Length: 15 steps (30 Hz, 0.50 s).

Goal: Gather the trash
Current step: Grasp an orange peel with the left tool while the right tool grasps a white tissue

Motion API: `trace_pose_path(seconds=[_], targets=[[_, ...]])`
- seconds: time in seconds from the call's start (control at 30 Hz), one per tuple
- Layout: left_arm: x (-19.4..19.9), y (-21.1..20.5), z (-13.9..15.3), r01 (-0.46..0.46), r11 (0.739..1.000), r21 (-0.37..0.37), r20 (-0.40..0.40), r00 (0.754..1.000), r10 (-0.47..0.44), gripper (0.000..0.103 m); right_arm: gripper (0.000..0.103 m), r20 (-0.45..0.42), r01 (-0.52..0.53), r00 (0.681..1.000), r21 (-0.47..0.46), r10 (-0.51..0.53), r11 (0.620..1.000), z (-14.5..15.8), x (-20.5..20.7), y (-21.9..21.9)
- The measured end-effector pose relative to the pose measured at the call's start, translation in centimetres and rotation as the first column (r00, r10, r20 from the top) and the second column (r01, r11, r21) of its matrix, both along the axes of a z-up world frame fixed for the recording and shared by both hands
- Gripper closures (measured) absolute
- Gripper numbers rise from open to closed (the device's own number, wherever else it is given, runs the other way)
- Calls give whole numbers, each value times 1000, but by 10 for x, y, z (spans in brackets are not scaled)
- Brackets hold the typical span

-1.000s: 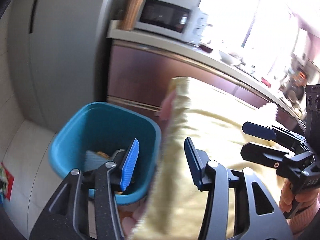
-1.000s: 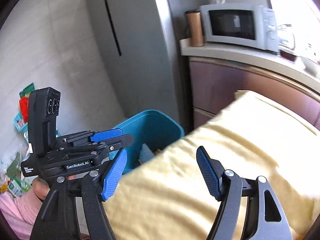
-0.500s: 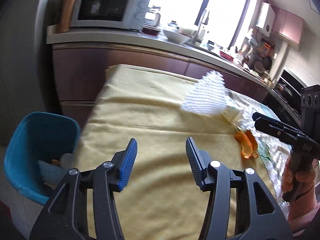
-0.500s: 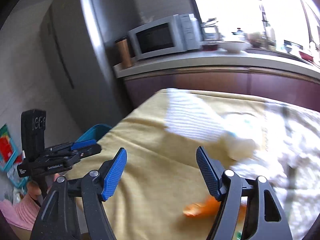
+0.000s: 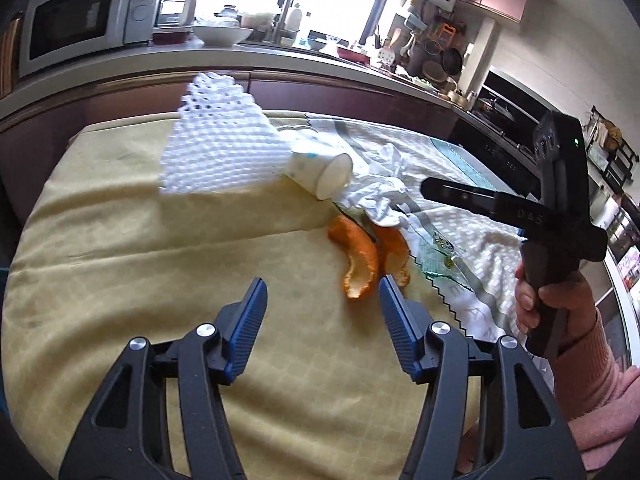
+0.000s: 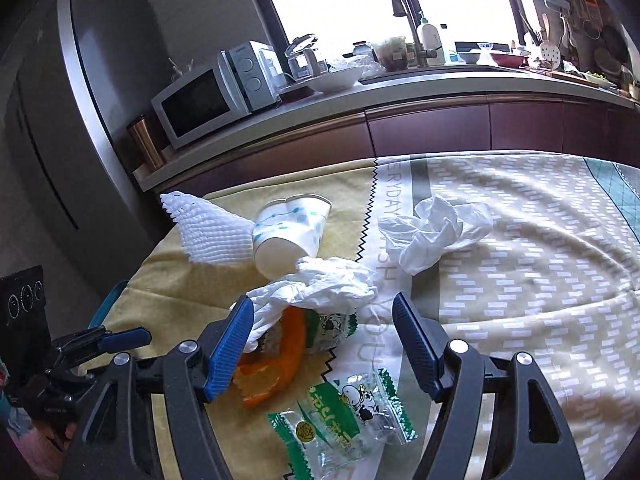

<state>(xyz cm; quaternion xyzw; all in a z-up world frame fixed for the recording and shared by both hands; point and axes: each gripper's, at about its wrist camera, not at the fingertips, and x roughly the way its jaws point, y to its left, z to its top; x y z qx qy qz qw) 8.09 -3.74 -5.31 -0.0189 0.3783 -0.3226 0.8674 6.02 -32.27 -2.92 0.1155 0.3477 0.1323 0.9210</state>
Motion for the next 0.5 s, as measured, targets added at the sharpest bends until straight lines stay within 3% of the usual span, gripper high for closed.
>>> trace_pose_path(seconds=[0.27,0.5], targets=[[10,-39,-18,40,997,63,-84,996,-35,50,34,-57,-68,996,12,68,998,-14,30,11],[18,-43,-25,36,999,38,-132,991,-31,76,37,-72,-88,993,21,89,996,-14,41,14]])
